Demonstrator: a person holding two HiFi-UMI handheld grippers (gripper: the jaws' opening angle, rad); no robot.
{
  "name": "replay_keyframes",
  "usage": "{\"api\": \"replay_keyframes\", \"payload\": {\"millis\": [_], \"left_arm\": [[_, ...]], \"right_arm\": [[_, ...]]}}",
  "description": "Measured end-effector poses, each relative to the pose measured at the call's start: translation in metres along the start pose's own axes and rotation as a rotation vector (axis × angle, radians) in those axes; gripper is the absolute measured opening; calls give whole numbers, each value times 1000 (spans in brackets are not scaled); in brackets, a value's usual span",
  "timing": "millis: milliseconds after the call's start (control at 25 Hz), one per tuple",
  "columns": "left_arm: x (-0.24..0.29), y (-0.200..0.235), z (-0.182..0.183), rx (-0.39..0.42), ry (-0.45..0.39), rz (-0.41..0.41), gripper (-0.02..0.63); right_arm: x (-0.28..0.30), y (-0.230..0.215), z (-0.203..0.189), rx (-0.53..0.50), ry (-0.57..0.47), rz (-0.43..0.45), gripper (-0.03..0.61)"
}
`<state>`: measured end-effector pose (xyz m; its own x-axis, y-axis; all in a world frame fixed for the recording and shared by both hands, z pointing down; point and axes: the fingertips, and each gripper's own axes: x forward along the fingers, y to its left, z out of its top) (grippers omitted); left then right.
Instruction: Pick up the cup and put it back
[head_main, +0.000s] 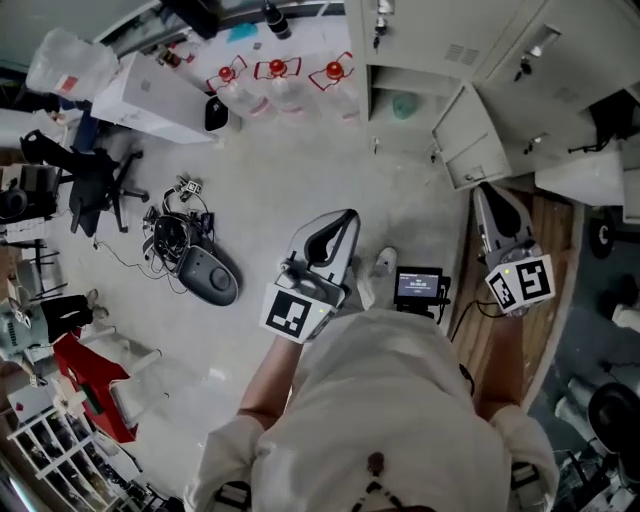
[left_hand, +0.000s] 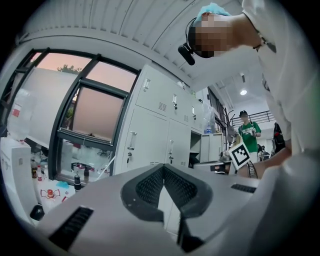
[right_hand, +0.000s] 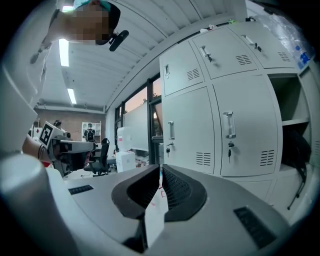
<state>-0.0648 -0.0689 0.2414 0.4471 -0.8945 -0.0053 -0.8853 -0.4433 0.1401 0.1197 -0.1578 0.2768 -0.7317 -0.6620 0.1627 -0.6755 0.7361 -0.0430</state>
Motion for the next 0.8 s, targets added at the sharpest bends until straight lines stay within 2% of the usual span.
{"api": "replay_keyframes", "payload": {"millis": [160, 360, 560, 800], "left_arm": [[30, 26, -18, -7, 24, -31, 8], [75, 66, -54, -31, 61, -90, 8], [111, 95, -85, -64, 107, -160, 8], [138, 122, -155, -92, 217, -246, 8]], "right_arm": [[39, -18, -11, 7, 6, -1, 28], [91, -23, -45, 46, 51, -12, 28], [144, -35, -102, 112, 108, -90, 28], [202, -49, -180, 223, 114, -198, 28]]}}
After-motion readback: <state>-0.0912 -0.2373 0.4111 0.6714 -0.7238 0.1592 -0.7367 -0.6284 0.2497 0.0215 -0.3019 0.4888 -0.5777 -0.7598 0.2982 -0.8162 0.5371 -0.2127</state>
